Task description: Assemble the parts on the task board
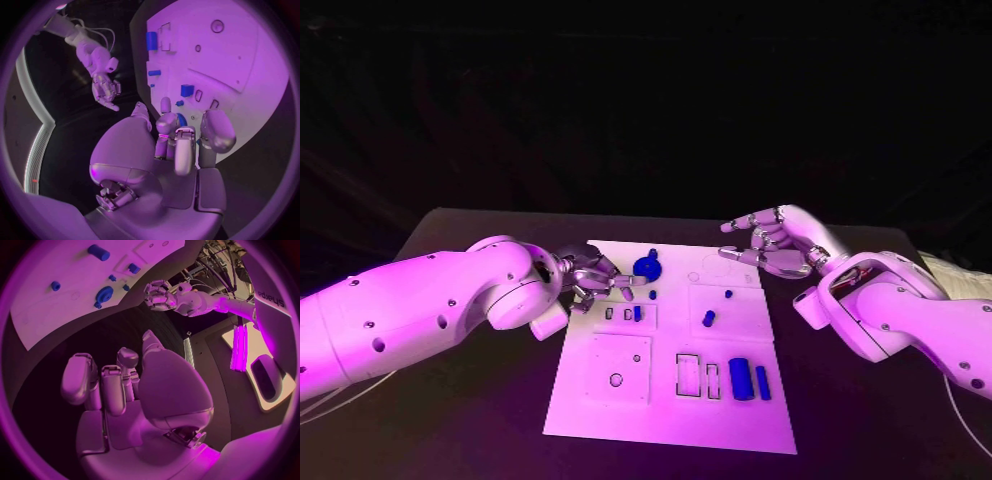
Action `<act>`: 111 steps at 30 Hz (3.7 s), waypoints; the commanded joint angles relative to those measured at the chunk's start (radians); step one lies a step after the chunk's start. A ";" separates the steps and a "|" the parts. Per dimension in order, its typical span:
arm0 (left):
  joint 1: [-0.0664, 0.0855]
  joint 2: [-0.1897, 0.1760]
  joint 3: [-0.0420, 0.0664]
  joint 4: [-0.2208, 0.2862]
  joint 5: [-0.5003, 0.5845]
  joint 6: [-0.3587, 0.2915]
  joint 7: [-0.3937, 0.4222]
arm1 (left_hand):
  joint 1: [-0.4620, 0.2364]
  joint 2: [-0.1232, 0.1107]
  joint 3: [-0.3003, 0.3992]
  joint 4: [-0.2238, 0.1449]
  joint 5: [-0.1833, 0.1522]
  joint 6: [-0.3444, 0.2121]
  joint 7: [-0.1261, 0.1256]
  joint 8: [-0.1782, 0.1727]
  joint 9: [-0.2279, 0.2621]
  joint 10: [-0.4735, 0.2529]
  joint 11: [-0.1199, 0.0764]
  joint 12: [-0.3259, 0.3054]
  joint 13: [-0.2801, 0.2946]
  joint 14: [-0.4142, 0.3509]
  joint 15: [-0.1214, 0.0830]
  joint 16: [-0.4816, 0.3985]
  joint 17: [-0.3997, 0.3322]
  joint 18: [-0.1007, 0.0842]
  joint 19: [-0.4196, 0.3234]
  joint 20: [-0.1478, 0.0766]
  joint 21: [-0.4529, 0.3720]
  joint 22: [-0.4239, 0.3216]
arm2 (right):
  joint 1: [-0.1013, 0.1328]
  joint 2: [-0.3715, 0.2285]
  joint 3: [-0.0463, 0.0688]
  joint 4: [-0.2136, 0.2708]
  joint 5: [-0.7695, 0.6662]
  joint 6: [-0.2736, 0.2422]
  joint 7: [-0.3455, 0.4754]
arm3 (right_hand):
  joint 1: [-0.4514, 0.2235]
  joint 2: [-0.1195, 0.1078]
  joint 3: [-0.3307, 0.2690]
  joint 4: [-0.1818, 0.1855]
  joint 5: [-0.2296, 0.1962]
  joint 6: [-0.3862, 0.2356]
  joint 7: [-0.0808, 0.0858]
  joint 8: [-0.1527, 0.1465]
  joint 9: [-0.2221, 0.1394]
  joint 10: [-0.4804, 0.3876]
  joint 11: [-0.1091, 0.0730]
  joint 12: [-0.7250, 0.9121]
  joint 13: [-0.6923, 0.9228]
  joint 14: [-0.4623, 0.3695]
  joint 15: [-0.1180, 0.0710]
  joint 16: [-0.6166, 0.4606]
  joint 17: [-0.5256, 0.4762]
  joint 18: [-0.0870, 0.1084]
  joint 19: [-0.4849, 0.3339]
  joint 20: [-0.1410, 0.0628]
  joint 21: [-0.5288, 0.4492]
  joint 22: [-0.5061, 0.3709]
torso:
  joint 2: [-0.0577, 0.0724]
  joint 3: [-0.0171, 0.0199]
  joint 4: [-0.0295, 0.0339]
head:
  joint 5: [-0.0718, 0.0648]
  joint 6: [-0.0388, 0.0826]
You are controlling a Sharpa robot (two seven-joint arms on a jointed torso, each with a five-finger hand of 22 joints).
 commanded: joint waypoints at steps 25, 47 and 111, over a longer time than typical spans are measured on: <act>0.056 0.197 -0.024 -0.156 -0.393 0.246 -0.247 | -0.014 0.035 -0.092 0.001 -0.023 -0.069 -0.017 0.153 0.178 0.037 -0.013 0.067 0.091 0.105 -0.021 0.003 0.263 -0.029 0.026 -0.011 0.104 0.148 | 0.002 0.004 0.000 -0.034 0.022 0.005 -0.056 | 0.001 -0.003 -0.032 -0.004 0.033 0.010 -0.001 0.005 0.000 -0.008 -0.002 -0.018 -0.023 0.063 0.000 -0.022 0.064 0.006 -0.017 -0.004 -0.023 -0.031 | -0.002 0.0031 -0.0039 | 0.017 -0.015; 0.055 0.236 -0.033 -0.183 -0.404 0.320 -0.254 | -0.012 0.043 -0.099 -0.002 -0.025 -0.074 -0.019 0.164 0.199 0.043 -0.016 0.075 0.102 0.105 -0.022 0.003 0.263 -0.031 0.031 -0.013 0.115 0.165 | 0.001 0.023 0.000 -0.048 0.022 0.016 -0.063 | 0.000 0.000 -0.034 -0.003 0.040 0.010 -0.001 0.005 0.000 -0.007 -0.002 -0.019 -0.024 0.063 0.000 -0.023 0.063 0.006 -0.017 -0.004 -0.025 -0.033 | 0.000 0.0017 -0.0034 | 0.019 -0.027; 0.035 0.124 -0.029 -0.087 -0.354 0.068 -0.122 | 0.158 -0.189 0.791 -0.142 0.033 -0.120 -0.018 0.149 0.338 0.050 -0.019 0.036 0.100 0.105 -0.024 0.003 0.263 -0.033 0.028 -0.014 0.120 0.205 | -0.007 0.039 0.000 -0.065 0.045 0.044 -0.048 | -0.022 0.016 -0.058 0.013 0.047 0.008 0.000 0.003 0.000 -0.008 -0.001 -0.022 -0.034 0.063 0.000 -0.027 0.061 0.007 -0.017 -0.005 -0.030 -0.039 | -0.001 0.0051 0.0070 | 0.014 -0.043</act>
